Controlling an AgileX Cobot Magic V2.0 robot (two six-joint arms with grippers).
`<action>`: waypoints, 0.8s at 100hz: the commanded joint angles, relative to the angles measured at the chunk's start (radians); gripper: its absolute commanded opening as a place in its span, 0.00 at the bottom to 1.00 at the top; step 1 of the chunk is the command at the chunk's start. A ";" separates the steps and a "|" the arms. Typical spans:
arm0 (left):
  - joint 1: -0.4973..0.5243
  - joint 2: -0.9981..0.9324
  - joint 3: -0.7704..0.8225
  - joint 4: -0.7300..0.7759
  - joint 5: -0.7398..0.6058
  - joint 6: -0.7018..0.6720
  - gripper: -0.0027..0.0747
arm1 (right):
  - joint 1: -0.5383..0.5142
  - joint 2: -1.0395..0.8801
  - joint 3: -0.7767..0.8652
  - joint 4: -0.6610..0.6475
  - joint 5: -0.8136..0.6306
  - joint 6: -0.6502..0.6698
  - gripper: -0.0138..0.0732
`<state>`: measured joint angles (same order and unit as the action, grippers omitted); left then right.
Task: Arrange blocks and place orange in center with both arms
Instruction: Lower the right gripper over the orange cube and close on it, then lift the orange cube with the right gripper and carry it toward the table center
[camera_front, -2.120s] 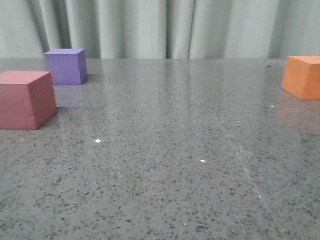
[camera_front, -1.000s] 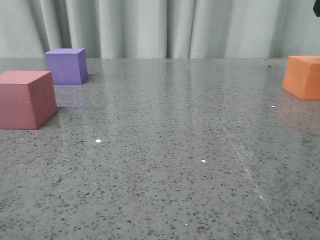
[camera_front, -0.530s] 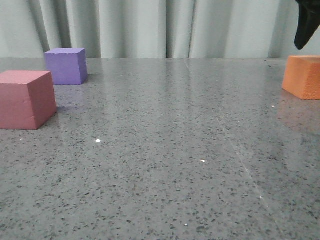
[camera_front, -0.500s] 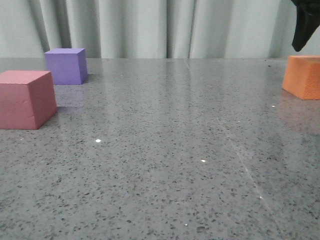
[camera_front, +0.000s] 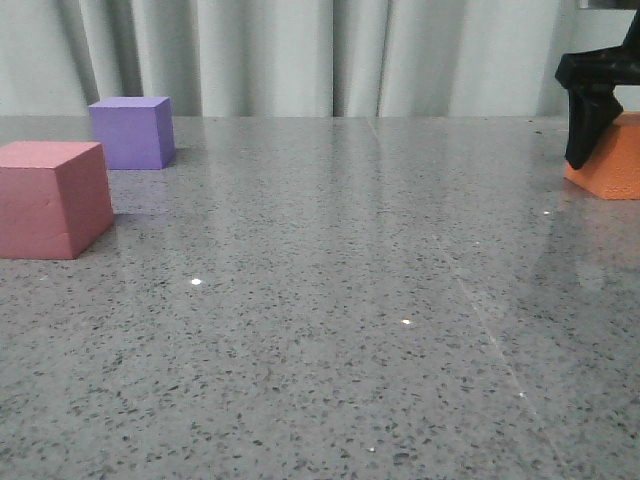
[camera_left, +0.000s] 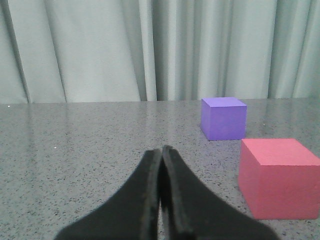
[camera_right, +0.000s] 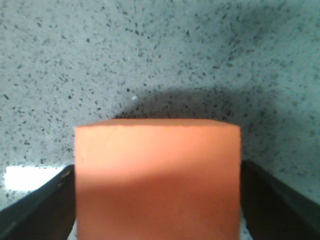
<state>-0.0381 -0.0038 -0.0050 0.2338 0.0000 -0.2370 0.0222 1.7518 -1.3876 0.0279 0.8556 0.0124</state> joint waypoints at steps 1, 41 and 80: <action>-0.005 -0.031 0.055 -0.003 -0.074 -0.002 0.01 | -0.001 -0.035 -0.035 0.004 -0.036 -0.012 0.89; -0.005 -0.031 0.055 -0.003 -0.074 -0.002 0.01 | 0.000 -0.049 -0.037 0.004 0.011 -0.012 0.51; -0.005 -0.031 0.055 -0.003 -0.074 -0.002 0.01 | 0.095 -0.211 -0.037 0.042 0.079 0.087 0.50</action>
<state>-0.0381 -0.0038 -0.0050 0.2338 0.0000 -0.2370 0.0826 1.6156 -1.3891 0.0545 0.9543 0.0594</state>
